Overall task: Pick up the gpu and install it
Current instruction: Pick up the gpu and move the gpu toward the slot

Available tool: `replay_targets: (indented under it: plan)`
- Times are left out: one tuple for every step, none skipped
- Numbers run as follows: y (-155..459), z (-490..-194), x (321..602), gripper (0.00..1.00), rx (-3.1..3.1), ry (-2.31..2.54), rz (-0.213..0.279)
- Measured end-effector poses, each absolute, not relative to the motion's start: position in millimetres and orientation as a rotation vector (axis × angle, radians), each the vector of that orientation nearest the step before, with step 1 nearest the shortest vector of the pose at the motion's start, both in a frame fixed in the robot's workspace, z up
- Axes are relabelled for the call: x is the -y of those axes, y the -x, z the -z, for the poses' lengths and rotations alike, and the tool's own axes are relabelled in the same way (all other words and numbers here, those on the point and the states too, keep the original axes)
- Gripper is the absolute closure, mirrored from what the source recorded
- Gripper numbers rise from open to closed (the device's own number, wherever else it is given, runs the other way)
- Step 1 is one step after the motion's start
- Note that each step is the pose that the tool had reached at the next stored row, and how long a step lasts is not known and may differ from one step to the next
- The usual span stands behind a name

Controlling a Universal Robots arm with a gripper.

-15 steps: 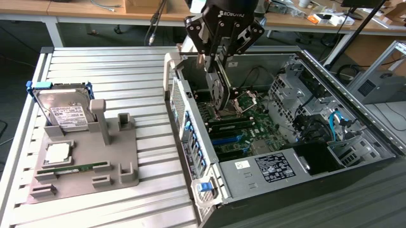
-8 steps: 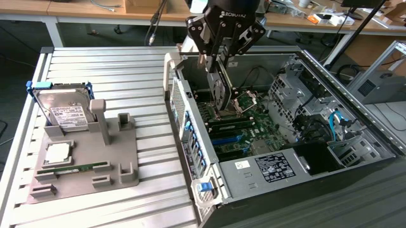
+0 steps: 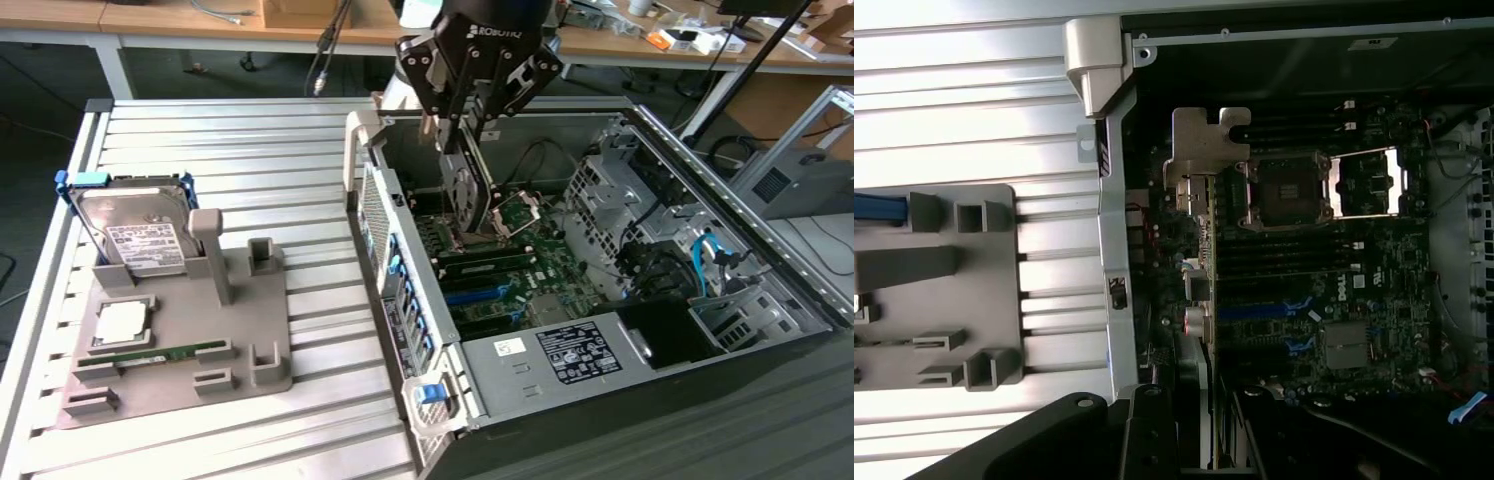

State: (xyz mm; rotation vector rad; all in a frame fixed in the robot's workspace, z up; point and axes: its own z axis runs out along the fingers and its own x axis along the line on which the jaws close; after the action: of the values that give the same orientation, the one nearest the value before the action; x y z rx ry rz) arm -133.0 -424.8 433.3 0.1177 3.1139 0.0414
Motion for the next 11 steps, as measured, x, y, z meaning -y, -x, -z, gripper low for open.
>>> replay_targets:
  plan:
    - [132.3, -433.1, 424.9, 0.73, -3.114, -0.118, -0.042]
    - [131.7, -433.0, 424.9, 0.73, -3.114, -0.118, -0.042]
    - [131.0, -432.9, 424.9, 0.73, -3.114, -0.118, -0.041]
    - [130.5, -432.9, 424.9, 0.73, -3.114, -0.118, -0.041]
    - [129.9, -432.7, 424.8, 0.73, -3.114, -0.118, -0.041]
    - [129.3, -432.6, 424.8, 0.73, -3.114, -0.118, -0.041]
    - [128.7, -432.5, 424.9, 0.73, -3.114, -0.118, -0.042]
    - [128.3, -432.5, 424.9, 0.73, -3.114, -0.118, -0.041]
    - [127.6, -432.4, 424.9, 0.73, -3.114, -0.118, -0.041]
    - [127.2, -432.3, 424.9, 0.73, -3.114, -0.118, -0.041]
    - [126.6, -432.2, 424.9, 0.73, -3.114, -0.118, -0.041]
